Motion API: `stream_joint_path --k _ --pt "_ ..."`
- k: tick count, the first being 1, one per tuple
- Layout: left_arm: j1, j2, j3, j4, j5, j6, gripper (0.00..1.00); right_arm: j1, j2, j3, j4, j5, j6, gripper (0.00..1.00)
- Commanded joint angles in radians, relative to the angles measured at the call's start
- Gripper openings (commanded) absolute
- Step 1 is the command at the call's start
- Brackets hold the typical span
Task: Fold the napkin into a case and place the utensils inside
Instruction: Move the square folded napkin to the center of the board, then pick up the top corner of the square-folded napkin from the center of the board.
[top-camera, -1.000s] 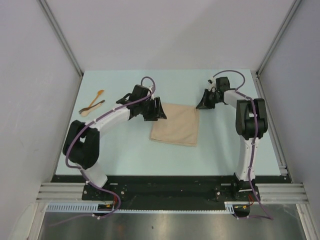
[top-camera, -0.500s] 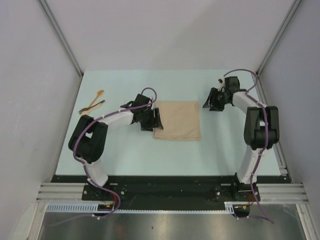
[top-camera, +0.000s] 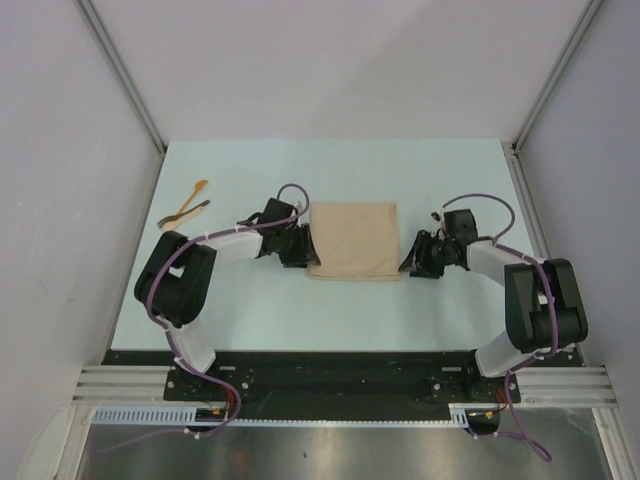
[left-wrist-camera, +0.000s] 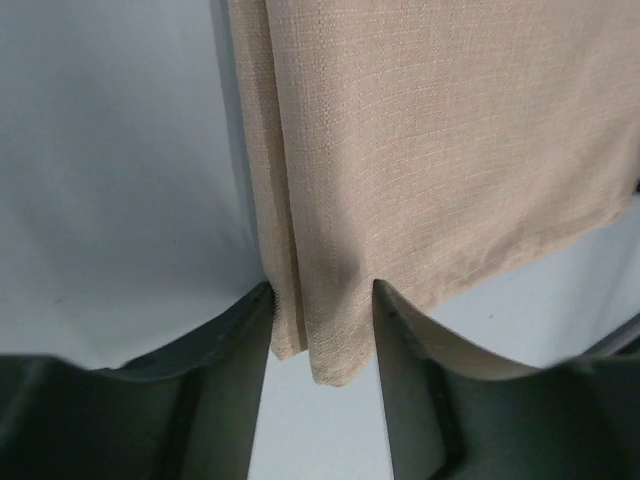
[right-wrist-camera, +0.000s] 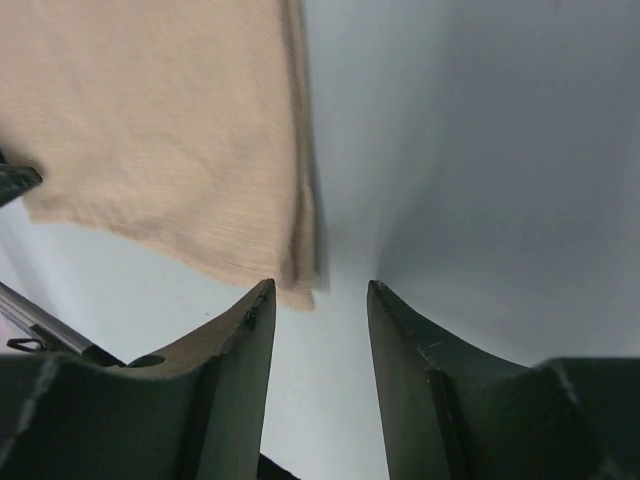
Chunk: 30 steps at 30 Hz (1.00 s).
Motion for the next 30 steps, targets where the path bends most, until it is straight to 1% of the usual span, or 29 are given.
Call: stream_joint_path --k 1,2,3,5,6,7,8,9,11,12,15,16,18,19,20,22,23,24,30 --pt "0.013 0.001 -0.098 0.073 0.038 -0.02 0.37 0.012 -0.093 -0.099 0.099 0.041 0.085 0.46" --pt "0.013 -0.005 -0.13 0.094 0.046 -0.027 0.33 0.012 -0.107 -0.116 0.107 0.057 0.096 0.47" --pt "0.013 -0.025 -0.15 0.136 0.064 -0.046 0.26 0.014 -0.13 -0.145 0.11 0.078 0.11 0.48" --pt "0.012 -0.044 -0.215 0.185 0.09 -0.073 0.2 0.015 -0.149 -0.165 0.096 0.095 0.116 0.48" --pt "0.012 -0.051 -0.242 0.258 0.127 -0.11 0.15 0.012 -0.155 -0.171 0.09 0.1 0.116 0.49" --pt "0.005 -0.068 -0.269 0.294 0.142 -0.131 0.13 0.014 -0.167 -0.176 0.084 0.101 0.115 0.5" --pt "-0.001 -0.074 -0.32 0.327 0.158 -0.151 0.08 0.014 -0.176 -0.179 0.075 0.104 0.116 0.5" --pt "-0.008 -0.079 -0.341 0.384 0.168 -0.19 0.06 0.012 -0.184 -0.184 0.07 0.106 0.115 0.5" --pt "-0.039 -0.097 -0.399 0.43 0.17 -0.23 0.05 0.014 -0.212 -0.19 0.071 0.106 0.116 0.5" --pt "-0.053 -0.105 -0.423 0.491 0.17 -0.277 0.05 0.015 -0.218 -0.191 0.074 0.11 0.116 0.49" --pt "-0.087 -0.152 -0.487 0.548 0.146 -0.346 0.06 0.021 -0.241 -0.179 0.067 0.133 0.109 0.46" --pt "-0.094 -0.166 -0.501 0.553 0.136 -0.359 0.06 0.025 -0.242 -0.161 0.064 0.135 0.099 0.43" --pt "-0.094 -0.211 -0.53 0.547 0.124 -0.377 0.09 0.038 -0.236 -0.139 0.041 0.162 0.092 0.41" --pt "-0.094 -0.228 -0.538 0.546 0.121 -0.379 0.13 0.046 -0.233 -0.124 0.035 0.178 0.084 0.4" --pt "-0.096 -0.24 -0.538 0.533 0.113 -0.376 0.19 0.049 -0.224 -0.1 0.021 0.189 0.072 0.39" --pt "-0.094 -0.263 -0.53 0.493 0.107 -0.36 0.22 0.067 -0.187 -0.073 0.018 0.2 0.064 0.37" --pt "-0.094 -0.268 -0.524 0.484 0.106 -0.359 0.25 0.071 -0.172 -0.05 0.01 0.195 0.062 0.35" --pt "-0.096 -0.277 -0.521 0.475 0.106 -0.353 0.26 0.075 -0.143 -0.04 0.006 0.192 0.059 0.33" --pt "-0.096 -0.283 -0.518 0.457 0.101 -0.337 0.29 0.12 -0.14 -0.044 -0.007 0.241 0.067 0.3"
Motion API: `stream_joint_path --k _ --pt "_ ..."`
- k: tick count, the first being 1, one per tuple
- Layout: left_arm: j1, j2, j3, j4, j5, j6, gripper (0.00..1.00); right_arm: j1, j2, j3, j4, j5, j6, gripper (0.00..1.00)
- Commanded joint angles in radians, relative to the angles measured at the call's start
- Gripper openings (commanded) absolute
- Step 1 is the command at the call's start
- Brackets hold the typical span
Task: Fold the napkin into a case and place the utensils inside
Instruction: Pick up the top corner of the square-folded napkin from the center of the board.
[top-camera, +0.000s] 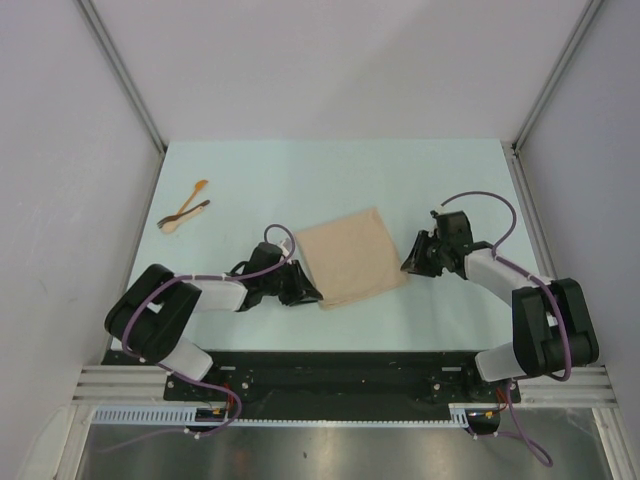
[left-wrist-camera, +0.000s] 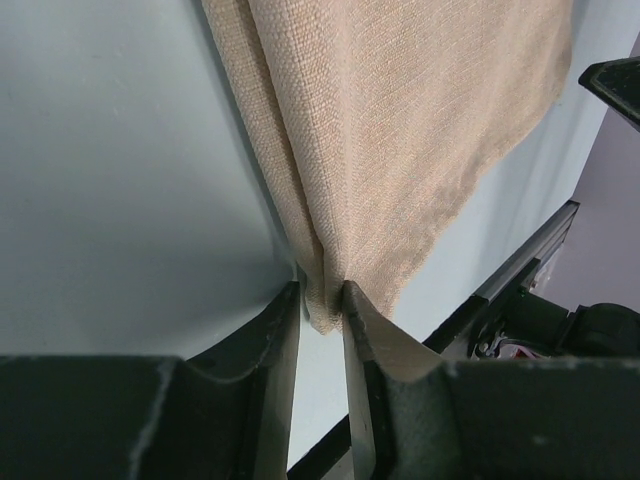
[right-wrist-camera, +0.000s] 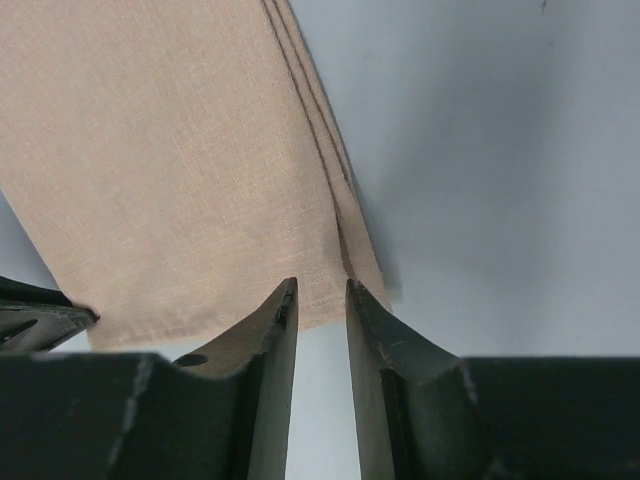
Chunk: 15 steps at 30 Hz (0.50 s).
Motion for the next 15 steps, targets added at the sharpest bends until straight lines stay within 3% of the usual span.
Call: stream_joint_path --k 1,15 --pt "-0.003 -0.024 0.005 -0.025 -0.019 0.015 0.29 0.023 -0.009 0.012 -0.02 0.055 -0.011 0.3" --pt "-0.004 -0.027 -0.018 -0.007 0.007 0.009 0.3 0.058 0.014 0.0 -0.027 0.092 -0.026 0.33"
